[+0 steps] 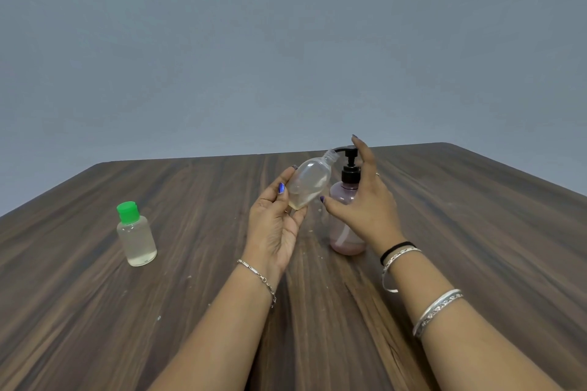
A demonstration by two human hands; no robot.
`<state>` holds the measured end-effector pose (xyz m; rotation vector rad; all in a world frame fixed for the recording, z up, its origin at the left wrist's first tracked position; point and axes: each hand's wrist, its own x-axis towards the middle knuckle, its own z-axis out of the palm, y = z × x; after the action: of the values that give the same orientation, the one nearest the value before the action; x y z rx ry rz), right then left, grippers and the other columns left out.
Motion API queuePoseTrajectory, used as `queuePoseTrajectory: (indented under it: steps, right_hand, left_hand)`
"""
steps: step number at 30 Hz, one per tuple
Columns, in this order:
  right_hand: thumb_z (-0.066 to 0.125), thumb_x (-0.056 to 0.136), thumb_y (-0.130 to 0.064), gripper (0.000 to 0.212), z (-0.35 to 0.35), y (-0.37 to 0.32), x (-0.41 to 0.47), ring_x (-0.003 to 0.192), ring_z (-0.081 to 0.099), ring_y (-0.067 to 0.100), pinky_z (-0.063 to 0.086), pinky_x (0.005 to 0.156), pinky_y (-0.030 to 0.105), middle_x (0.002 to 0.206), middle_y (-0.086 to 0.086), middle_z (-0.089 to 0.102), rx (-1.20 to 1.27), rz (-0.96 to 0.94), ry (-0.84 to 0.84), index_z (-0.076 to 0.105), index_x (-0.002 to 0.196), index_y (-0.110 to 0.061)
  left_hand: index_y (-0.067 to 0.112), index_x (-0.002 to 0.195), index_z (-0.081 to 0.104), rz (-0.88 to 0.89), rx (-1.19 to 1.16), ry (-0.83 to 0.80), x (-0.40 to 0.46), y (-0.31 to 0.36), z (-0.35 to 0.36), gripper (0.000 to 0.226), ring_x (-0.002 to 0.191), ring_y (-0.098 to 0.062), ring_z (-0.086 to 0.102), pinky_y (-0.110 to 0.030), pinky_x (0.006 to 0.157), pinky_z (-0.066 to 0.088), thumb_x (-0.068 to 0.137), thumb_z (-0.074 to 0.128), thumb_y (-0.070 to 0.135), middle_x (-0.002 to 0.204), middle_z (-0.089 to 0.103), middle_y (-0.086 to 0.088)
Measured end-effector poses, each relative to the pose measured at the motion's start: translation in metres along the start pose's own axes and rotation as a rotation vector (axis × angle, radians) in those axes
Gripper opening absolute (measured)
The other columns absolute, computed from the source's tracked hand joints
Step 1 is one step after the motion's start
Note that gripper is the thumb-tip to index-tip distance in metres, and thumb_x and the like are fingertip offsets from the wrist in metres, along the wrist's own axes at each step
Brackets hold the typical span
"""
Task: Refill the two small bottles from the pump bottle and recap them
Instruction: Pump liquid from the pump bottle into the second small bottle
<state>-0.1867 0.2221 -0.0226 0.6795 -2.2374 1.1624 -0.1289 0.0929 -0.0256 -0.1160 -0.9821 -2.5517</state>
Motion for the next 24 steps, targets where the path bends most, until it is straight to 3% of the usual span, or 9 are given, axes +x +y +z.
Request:
queuePoseTrajectory:
  steps: [3, 6, 13, 24]
  right_hand:
    - [0.070, 0.073, -0.037, 0.098, 0.003, 0.001, 0.001, 0.093, 0.061, 0.022, 0.047, 0.073, 0.031, 0.103, -0.002, 0.061, -0.070, -0.013, 0.018, -0.005, 0.132, -0.056]
    - [0.067, 0.073, -0.030, 0.086, 0.007, -0.001, 0.001, 0.086, 0.060, 0.021, 0.047, 0.069, 0.031, 0.092, -0.005, 0.058, -0.070, -0.018, 0.054, 0.005, 0.130, -0.052]
    - [0.064, 0.075, -0.026, 0.063, 0.013, -0.002, 0.002, 0.085, 0.057, 0.019, 0.039, 0.066, 0.027, 0.088, -0.004, 0.057, -0.074, -0.018, 0.113, 0.019, 0.116, -0.041]
    - [0.064, 0.076, -0.031, 0.080, 0.012, -0.001, 0.002, 0.089, 0.053, 0.014, 0.039, 0.069, 0.026, 0.094, -0.008, 0.053, -0.119, -0.028, 0.071, 0.011, 0.134, -0.047]
  left_hand:
    - [0.008, 0.103, 0.061, 0.001, 0.000, 0.000, 0.000, 0.000, 0.001, 0.024, 0.093, -0.015, 0.066, -0.028, 0.078, 0.057, 0.095, 0.039, 0.003, 0.105, 0.067, -0.006]
    - [0.007, 0.105, 0.061, 0.003, -0.005, 0.007, 0.001, -0.001, 0.001, 0.024, 0.096, -0.017, 0.065, -0.030, 0.082, 0.055, 0.095, 0.039, 0.003, 0.109, 0.065, -0.008]
    - [0.006, 0.105, 0.060, 0.004, 0.016, 0.009, 0.000, -0.001, 0.000, 0.023, 0.097, -0.018, 0.063, -0.030, 0.083, 0.053, 0.096, 0.039, 0.003, 0.110, 0.064, -0.010]
    - [0.005, 0.104, 0.061, 0.010, -0.010, 0.013, 0.001, -0.001, -0.001, 0.023, 0.093, -0.016, 0.066, -0.030, 0.083, 0.054, 0.096, 0.040, 0.003, 0.101, 0.068, -0.006]
